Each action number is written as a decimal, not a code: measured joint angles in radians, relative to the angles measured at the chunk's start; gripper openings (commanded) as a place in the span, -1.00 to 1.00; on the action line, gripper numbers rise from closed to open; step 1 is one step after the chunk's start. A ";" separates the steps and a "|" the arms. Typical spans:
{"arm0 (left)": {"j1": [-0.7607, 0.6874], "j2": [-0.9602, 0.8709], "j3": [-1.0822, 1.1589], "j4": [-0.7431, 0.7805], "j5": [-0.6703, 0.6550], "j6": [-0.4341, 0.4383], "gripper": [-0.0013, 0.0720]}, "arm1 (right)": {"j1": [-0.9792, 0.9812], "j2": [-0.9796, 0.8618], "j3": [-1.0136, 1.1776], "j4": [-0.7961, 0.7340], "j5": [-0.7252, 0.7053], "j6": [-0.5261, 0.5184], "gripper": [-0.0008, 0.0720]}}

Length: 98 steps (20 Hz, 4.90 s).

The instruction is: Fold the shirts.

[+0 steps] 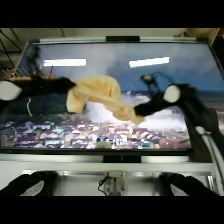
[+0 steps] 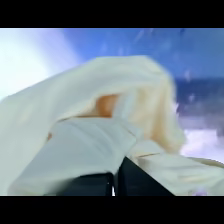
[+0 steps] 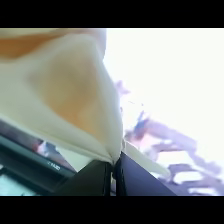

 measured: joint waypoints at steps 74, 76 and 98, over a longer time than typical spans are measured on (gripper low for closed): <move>-0.039 -0.377 -0.155 -0.071 -0.129 -0.004 -0.88 | -0.372 -0.043 -0.551 0.241 -0.216 -0.017 -0.79; -0.039 -0.303 -0.105 -0.016 -0.138 -0.005 -0.88 | -0.366 0.013 -0.468 0.229 -0.198 -0.045 -0.79; -0.039 0.338 0.150 0.376 -0.214 -0.122 -0.88 | -0.356 0.301 0.437 -0.127 0.026 -0.067 -0.79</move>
